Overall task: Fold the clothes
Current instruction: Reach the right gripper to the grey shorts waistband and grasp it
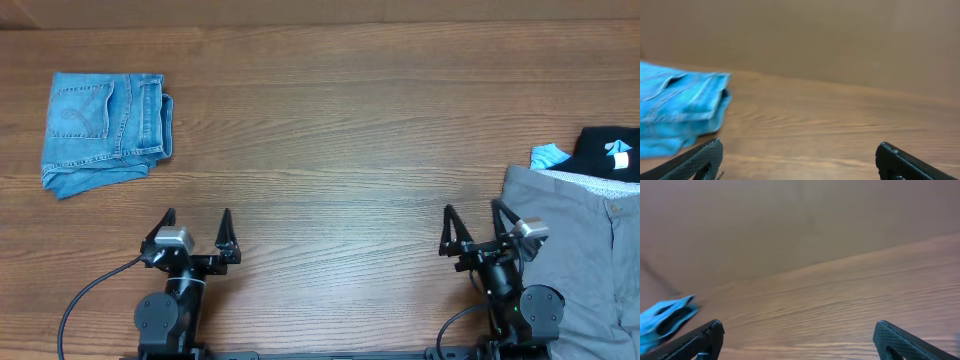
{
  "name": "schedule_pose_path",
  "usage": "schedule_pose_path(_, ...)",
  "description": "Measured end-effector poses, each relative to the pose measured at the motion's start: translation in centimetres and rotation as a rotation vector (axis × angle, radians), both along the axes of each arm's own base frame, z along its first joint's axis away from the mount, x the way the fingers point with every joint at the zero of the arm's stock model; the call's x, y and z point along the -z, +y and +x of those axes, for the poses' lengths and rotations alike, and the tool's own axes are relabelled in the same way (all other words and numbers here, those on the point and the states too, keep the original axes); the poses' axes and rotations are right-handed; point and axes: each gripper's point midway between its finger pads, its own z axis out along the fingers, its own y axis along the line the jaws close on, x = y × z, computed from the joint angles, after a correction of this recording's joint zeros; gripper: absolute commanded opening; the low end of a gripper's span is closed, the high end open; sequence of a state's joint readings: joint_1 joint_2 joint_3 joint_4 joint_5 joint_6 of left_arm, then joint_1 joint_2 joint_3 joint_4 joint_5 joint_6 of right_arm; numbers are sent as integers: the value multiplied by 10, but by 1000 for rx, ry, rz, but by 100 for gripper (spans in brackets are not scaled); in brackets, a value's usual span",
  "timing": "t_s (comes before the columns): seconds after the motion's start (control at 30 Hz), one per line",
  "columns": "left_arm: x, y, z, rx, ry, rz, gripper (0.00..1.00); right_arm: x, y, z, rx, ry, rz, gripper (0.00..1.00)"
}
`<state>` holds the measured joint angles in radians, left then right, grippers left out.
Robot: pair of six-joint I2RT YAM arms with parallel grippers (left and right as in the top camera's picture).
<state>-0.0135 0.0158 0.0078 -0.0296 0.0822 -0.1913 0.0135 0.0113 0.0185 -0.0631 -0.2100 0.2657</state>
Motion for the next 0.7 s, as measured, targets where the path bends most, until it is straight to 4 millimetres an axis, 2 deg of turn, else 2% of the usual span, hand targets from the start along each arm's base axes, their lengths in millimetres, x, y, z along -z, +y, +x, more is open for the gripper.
schedule_pose_path(0.2,-44,-19,-7,113,-126,-19,100,-6,20,-7,-121,7,52,100)
schedule_pose_path(0.43,-107,-18,-27,110,-55,10,100,-69,26,-19,-163,-31,63,100)
schedule_pose_path(0.57,-130,-16,-26,99,83,23,100,-77,27,-12,-165,124,76,100)
schedule_pose_path(0.7,-144,-15,-14,93,241,26,100,-78,26,3,-149,349,91,100)
